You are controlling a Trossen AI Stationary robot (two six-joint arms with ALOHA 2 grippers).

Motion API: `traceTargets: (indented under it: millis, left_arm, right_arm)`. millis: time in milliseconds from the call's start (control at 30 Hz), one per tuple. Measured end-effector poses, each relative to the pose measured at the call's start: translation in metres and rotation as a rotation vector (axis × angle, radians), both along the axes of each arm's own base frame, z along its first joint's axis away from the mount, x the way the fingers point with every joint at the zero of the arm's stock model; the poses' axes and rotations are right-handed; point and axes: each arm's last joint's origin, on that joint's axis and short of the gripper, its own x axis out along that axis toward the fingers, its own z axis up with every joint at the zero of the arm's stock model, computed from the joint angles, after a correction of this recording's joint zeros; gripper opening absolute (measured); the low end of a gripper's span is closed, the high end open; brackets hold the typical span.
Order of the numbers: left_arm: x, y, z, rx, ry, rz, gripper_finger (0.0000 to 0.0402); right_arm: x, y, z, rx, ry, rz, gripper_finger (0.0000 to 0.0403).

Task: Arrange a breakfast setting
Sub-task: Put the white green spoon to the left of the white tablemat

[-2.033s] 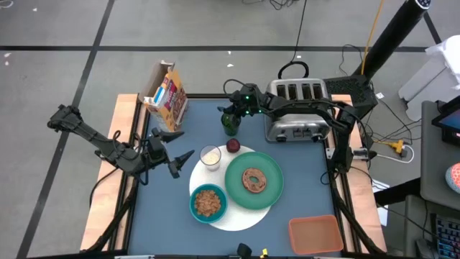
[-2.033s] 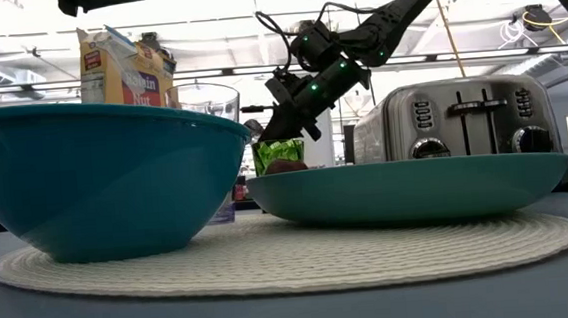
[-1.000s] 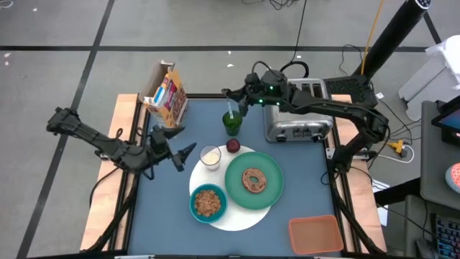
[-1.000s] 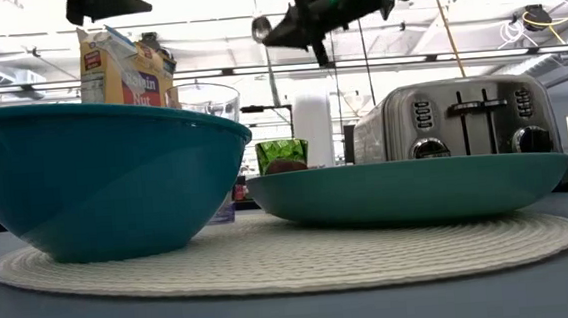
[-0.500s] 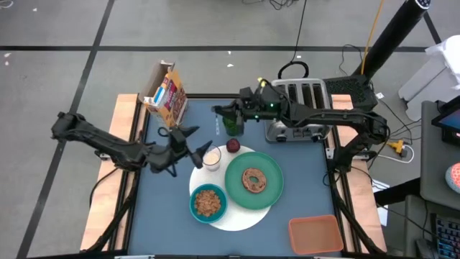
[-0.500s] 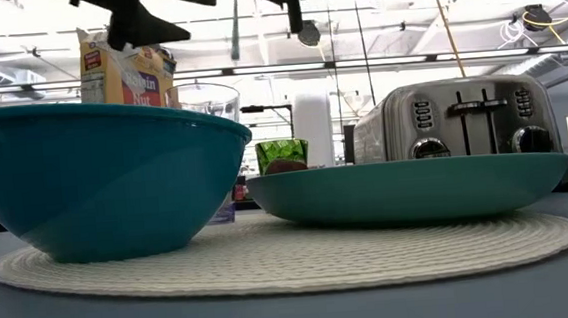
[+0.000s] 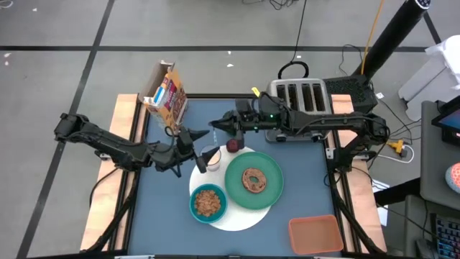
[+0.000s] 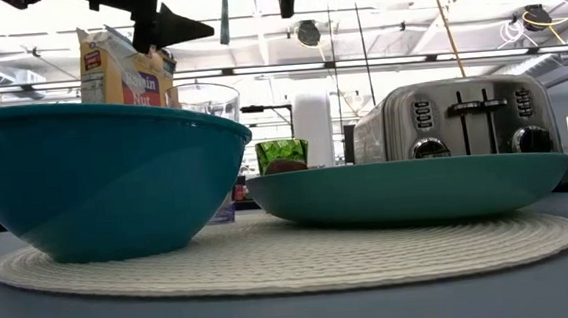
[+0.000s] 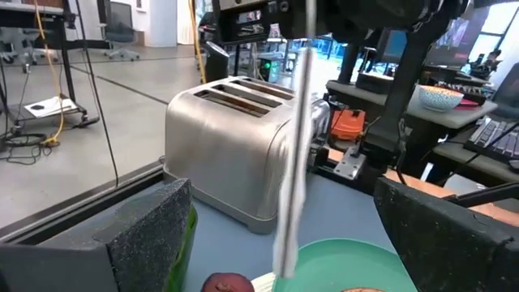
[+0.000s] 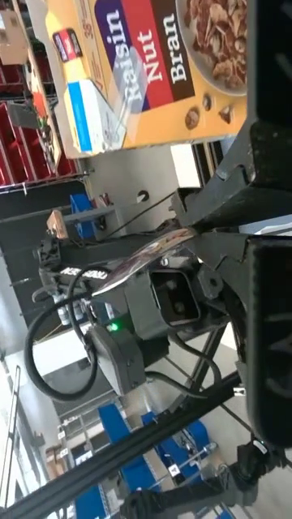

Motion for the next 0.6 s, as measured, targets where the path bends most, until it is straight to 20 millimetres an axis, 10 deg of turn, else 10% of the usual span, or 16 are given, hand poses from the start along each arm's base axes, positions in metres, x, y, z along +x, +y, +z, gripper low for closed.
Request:
traceTargets:
  millis: [600]
  left_arm:
    - [0.001,-0.001,0.001,0.022,0.003,-0.057,0.0213]
  right_arm:
    - [0.002,0.013,0.001,-0.015,-0.009,0.032,0.0008]
